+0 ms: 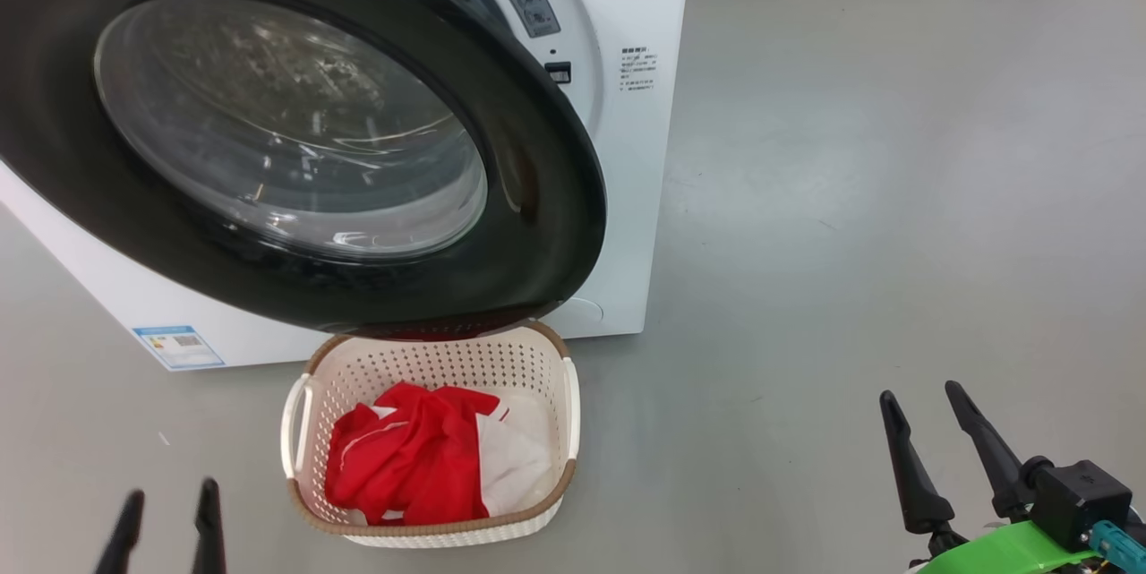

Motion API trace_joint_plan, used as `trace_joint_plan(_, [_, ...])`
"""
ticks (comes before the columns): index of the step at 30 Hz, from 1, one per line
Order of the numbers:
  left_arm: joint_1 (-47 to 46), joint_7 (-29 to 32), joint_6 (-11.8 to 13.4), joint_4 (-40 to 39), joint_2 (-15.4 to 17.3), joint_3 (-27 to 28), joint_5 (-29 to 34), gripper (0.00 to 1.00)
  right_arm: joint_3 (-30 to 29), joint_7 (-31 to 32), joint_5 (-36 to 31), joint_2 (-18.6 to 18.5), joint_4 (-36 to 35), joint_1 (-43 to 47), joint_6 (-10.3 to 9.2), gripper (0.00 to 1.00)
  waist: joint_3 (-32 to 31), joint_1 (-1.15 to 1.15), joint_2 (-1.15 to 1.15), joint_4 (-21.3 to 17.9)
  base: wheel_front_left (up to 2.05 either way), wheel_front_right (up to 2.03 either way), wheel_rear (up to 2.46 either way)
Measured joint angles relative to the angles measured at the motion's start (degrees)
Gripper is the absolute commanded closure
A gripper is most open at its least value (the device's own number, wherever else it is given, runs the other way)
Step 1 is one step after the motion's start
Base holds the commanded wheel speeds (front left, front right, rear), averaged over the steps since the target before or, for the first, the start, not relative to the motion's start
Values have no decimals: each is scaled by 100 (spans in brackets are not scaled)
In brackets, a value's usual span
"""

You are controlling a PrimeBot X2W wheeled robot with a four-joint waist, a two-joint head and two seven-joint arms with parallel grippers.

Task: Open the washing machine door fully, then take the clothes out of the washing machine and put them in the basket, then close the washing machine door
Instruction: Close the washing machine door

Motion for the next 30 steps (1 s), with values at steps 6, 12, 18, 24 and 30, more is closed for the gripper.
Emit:
trace_joint_plan(6, [191, 0, 0, 11, -49, -40, 194, 0, -57, 0, 0, 15, -2, 8, -1, 0, -17, 0, 0, 6, 0, 0, 0])
trace_joint_plan(12, [194, 0, 0, 43, -108, -32, 212, 0, -70, 0, 0, 31, -5, 9, -1, 0, -3, 0, 0, 23, 0, 0, 0])
trace_joint_plan(18, [194, 0, 0, 34, -109, -27, 218, 0, -82, 0, -1, 31, -11, 9, -1, 0, -24, 0, 0, 45, 0, 0, 0])
trace_joint_plan(24, [192, 0, 0, 33, -114, -46, 218, 0, -69, 0, 0, 32, -23, 9, -1, 60, -28, 0, 0, 109, 0, 0, 0])
trace_joint_plan(30, [178, 0, 0, 33, -138, -202, 289, 0, 190, 0, 58, 65, 24, -31, -1, 100, -14, 0, 0, 312, 0, 0, 0])
